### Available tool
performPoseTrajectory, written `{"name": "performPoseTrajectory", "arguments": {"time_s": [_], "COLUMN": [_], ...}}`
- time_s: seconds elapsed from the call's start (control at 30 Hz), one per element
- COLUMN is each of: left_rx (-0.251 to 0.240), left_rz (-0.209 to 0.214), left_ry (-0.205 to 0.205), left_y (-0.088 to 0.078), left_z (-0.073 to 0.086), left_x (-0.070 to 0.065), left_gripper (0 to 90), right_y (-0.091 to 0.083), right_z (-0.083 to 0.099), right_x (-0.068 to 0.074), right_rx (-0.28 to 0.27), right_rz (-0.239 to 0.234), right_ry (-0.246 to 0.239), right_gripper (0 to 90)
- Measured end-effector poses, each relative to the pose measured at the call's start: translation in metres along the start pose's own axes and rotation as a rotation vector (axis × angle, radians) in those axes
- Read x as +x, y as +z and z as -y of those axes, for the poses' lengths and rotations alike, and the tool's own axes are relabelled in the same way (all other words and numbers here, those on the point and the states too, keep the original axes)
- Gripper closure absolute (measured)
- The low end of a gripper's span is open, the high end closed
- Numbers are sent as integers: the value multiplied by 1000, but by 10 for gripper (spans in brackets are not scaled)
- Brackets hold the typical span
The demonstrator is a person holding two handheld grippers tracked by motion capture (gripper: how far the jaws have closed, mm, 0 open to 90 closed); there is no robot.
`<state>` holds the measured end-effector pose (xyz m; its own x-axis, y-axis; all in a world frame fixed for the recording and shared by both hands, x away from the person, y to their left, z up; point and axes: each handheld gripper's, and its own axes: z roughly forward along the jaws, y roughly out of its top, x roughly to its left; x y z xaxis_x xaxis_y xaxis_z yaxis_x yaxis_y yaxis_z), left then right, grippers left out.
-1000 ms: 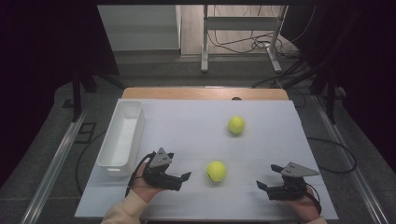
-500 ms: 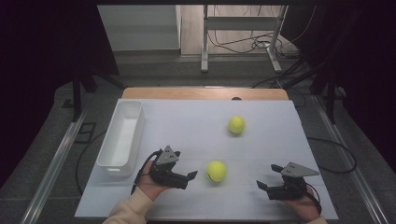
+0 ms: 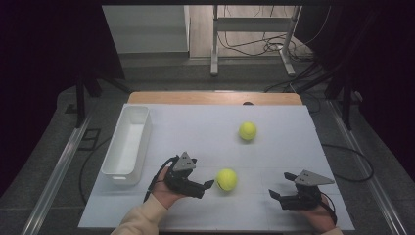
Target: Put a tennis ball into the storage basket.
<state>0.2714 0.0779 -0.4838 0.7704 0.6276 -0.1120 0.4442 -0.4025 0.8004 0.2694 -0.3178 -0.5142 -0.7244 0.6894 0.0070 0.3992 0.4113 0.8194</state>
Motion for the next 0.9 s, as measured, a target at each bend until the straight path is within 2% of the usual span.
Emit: {"name": "performPoseTrajectory", "arguments": {"time_s": [0.9], "left_rx": [60], "left_rz": [61], "left_ry": [33], "left_y": [29], "left_z": [-12], "left_x": [-10], "left_gripper": [66], "right_y": [1], "right_z": [0], "right_x": [0], "right_rx": [14], "right_rz": [7], "right_ry": [-6], "right_gripper": [126]}}
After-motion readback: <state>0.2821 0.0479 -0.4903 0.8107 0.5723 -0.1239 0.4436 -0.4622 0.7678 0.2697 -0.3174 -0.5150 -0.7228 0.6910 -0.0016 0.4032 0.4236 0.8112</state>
